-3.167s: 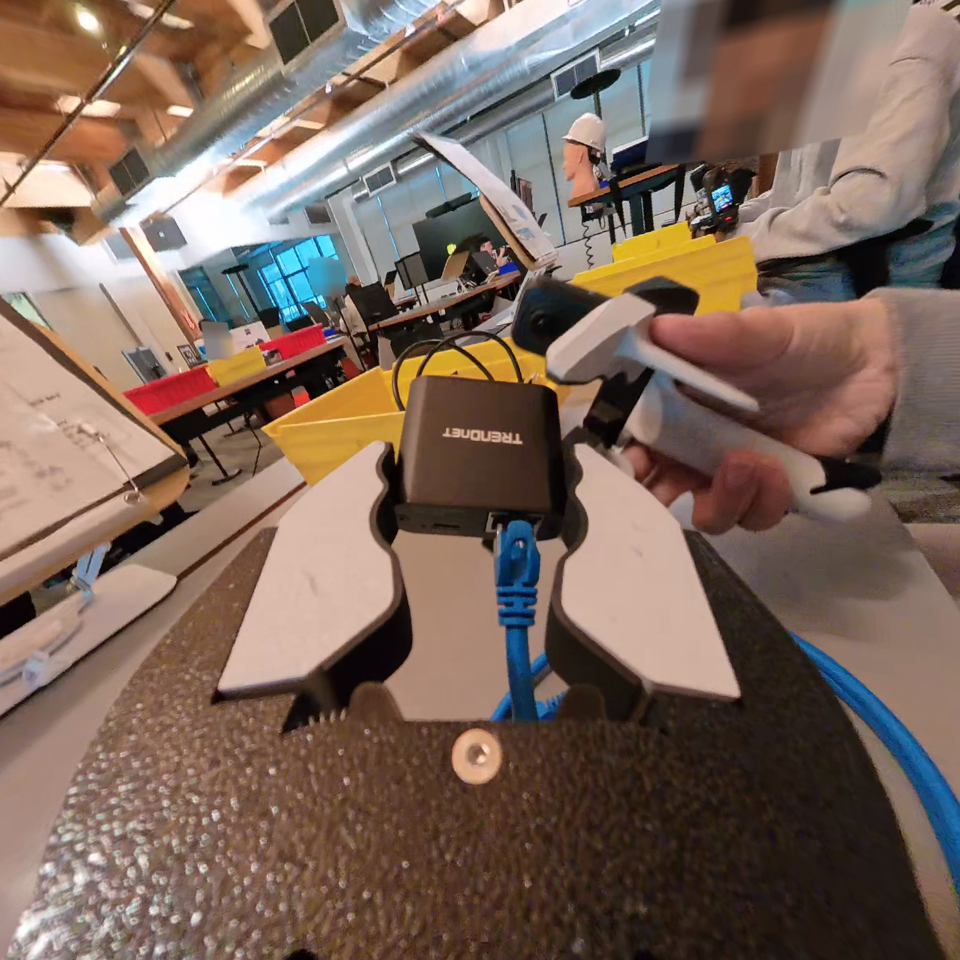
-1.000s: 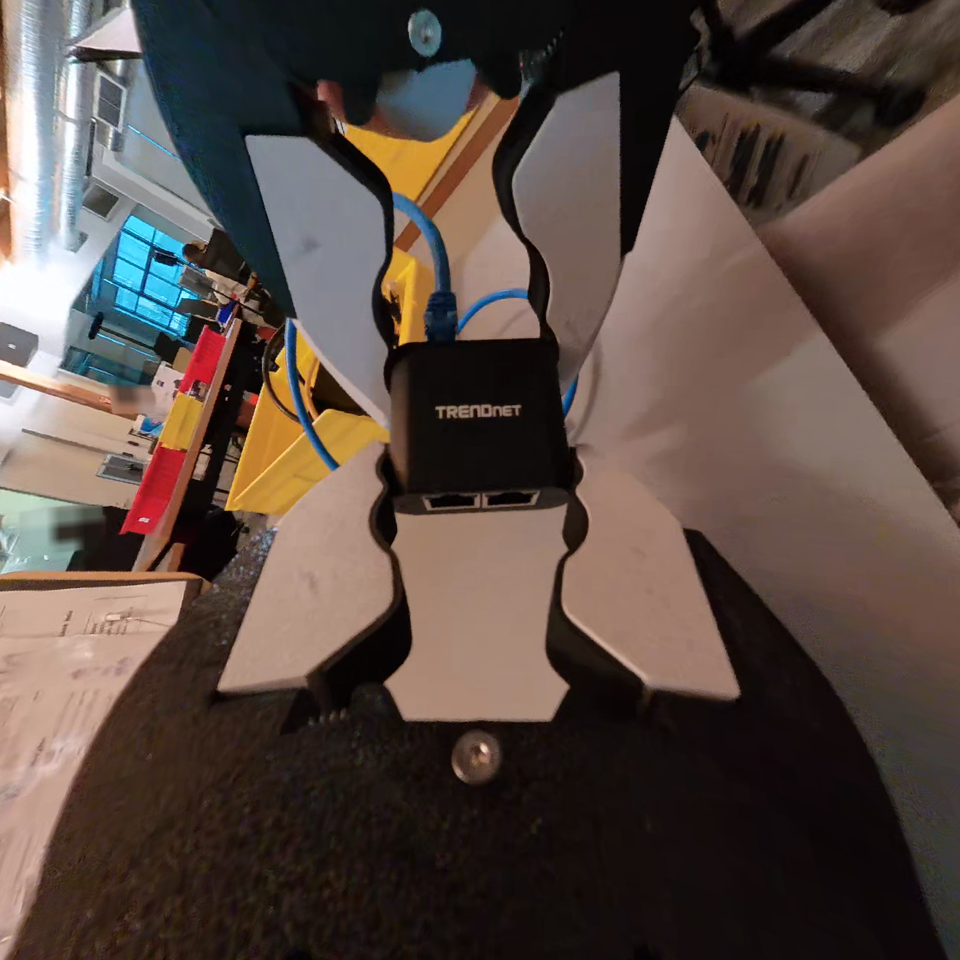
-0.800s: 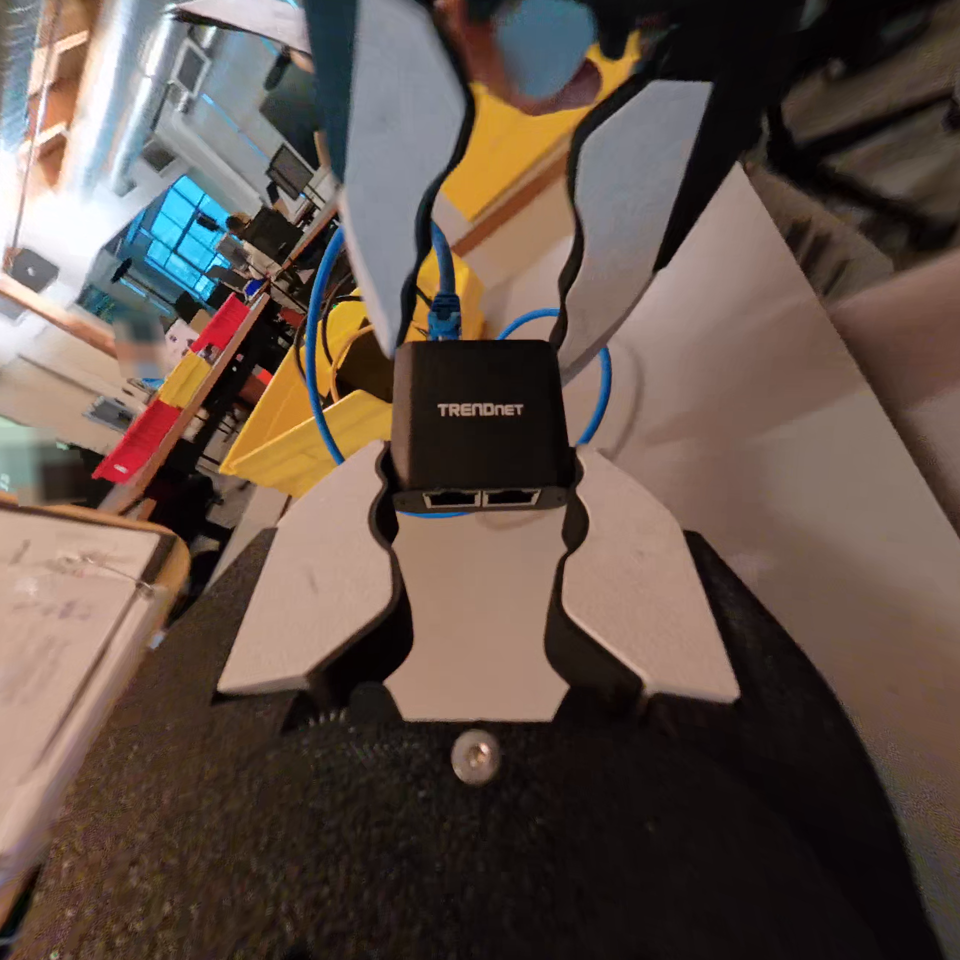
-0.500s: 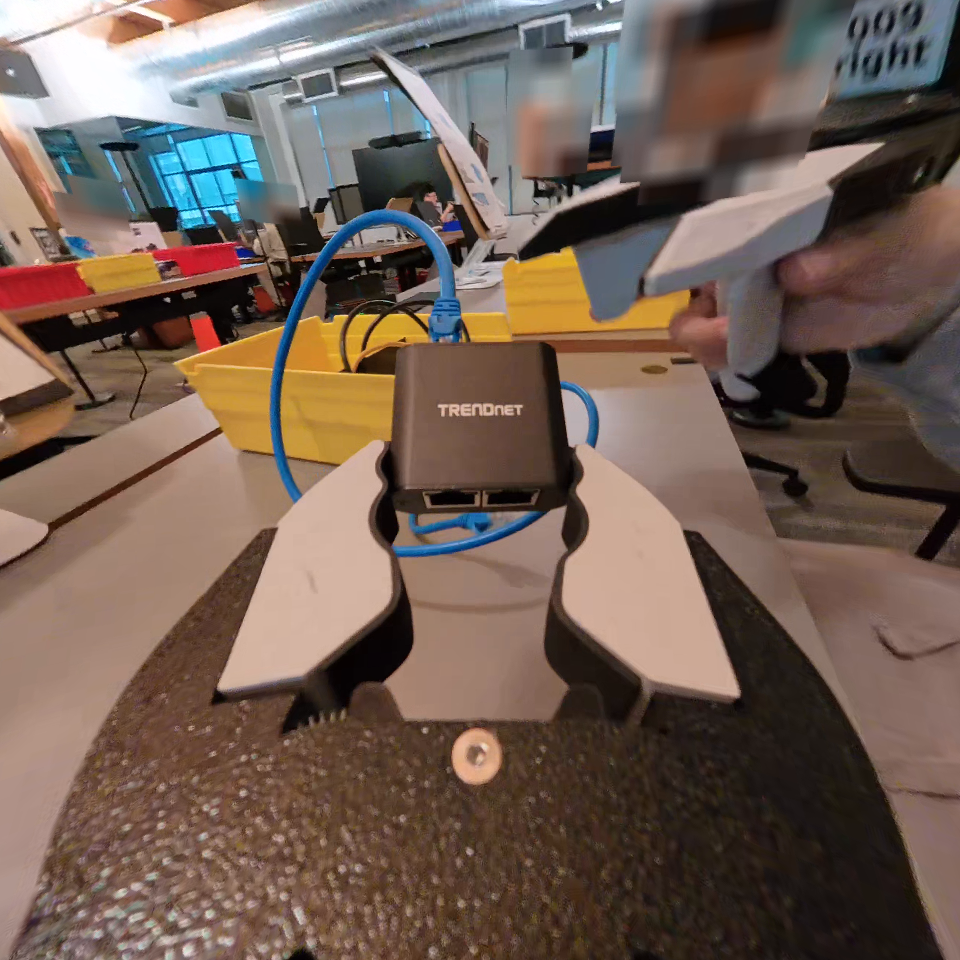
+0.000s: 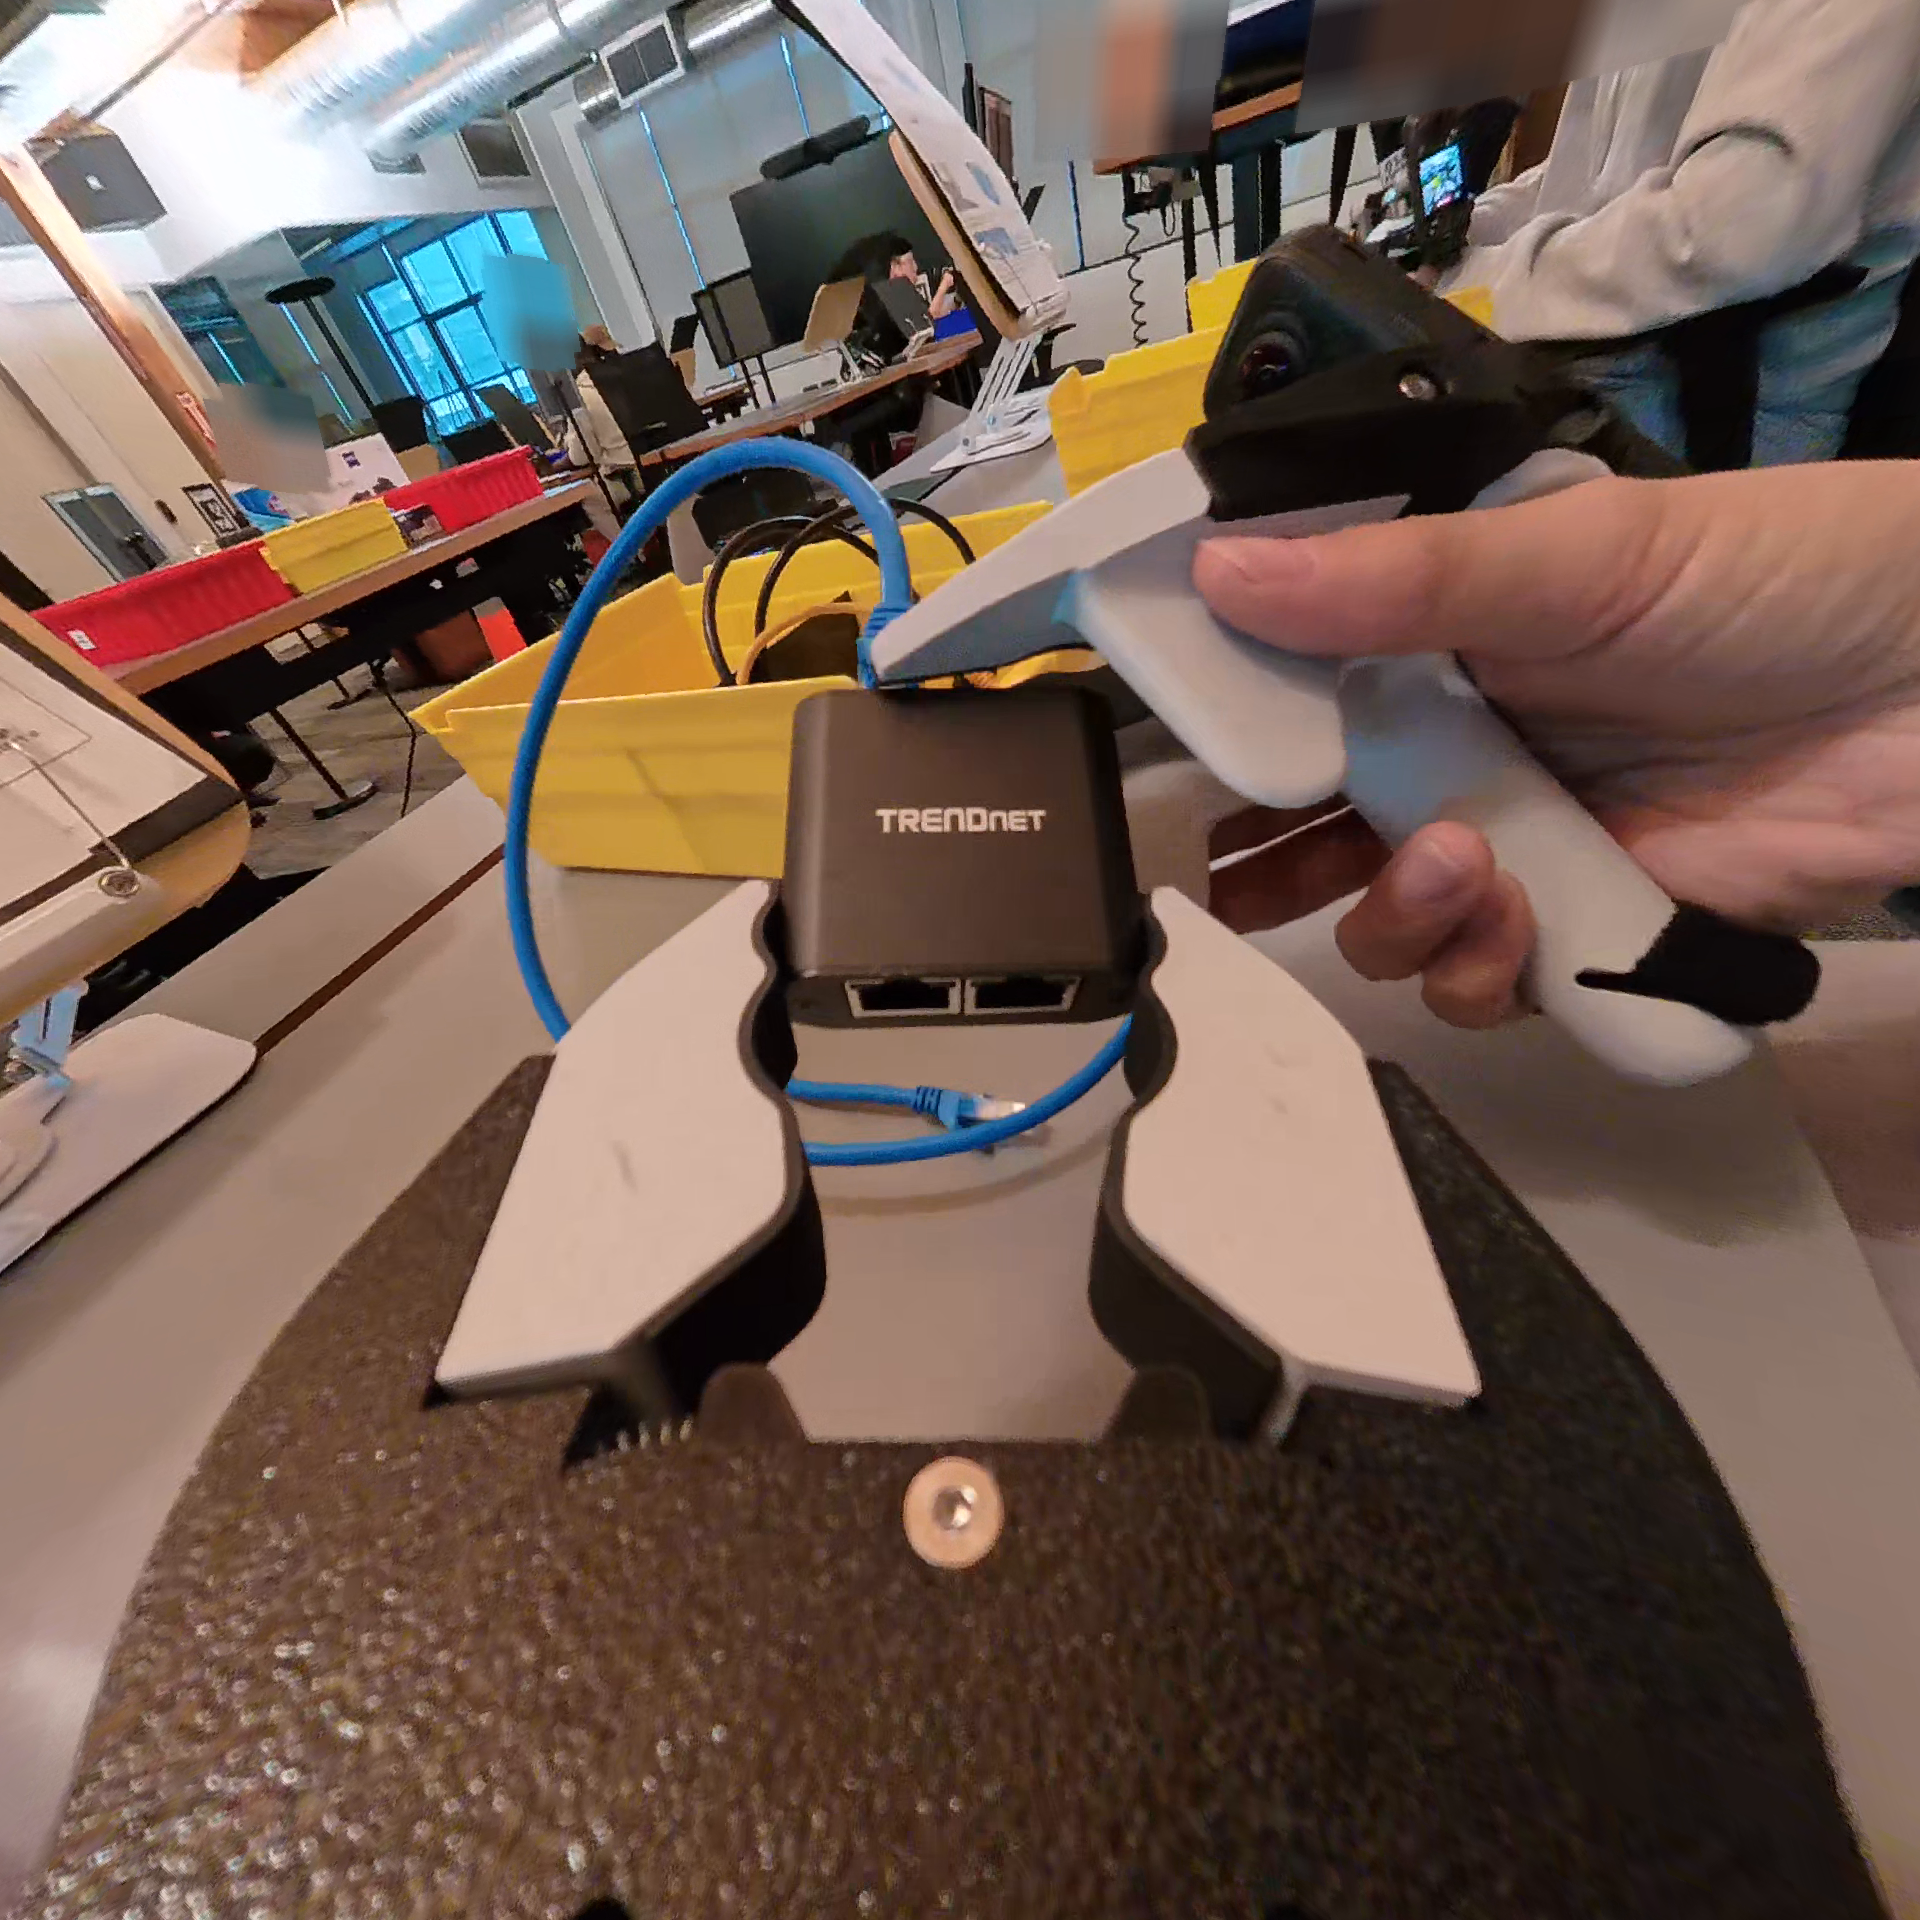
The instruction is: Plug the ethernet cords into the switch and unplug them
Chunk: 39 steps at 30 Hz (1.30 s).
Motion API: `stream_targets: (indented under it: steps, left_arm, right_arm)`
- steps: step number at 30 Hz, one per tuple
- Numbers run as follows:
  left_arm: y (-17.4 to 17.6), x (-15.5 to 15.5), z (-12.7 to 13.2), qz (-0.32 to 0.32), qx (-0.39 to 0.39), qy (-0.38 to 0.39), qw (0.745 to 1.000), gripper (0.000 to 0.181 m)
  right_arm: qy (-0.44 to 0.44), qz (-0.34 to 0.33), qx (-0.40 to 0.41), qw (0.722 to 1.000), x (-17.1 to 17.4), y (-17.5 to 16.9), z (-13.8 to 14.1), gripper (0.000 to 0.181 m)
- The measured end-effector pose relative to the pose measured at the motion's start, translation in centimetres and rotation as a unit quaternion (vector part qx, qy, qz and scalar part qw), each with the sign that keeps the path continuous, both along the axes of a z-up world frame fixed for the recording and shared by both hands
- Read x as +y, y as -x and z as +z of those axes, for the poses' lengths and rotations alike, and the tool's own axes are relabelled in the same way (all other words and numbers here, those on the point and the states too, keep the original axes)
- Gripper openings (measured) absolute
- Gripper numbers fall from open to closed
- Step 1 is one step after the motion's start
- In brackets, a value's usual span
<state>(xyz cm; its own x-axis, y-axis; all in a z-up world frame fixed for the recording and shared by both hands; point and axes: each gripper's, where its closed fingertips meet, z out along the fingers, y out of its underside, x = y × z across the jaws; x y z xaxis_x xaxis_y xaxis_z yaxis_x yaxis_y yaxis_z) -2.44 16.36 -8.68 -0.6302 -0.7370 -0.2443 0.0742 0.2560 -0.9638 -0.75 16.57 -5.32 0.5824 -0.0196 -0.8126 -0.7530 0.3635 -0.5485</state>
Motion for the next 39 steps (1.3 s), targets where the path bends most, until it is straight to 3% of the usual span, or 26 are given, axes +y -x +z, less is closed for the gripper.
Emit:
stream_targets:
  steps: [2,21,39]
  left_arm:
    - [-0.2,0.3,-0.1,0.009,0.003,0.0,1.0,0.061]
    - [-0.3,0.1,-0.2,0.023,-0.018,-0.028,0.999,0.061]
    - [0.0,0.0,0.0,0.018,-0.032,-0.037,0.999,0.061]
  right_arm:
    - [-0.02,-0.011,0.009,1.0,-0.2,-0.2,0.2,0.014]
    - [-0.087,-0.008,0.074,0.993,-0.2,-0.5,-0.5,0.014]
    - [-0.07,-0.003,0.058,0.996,-0.2,-0.6,-1.0,0.015]
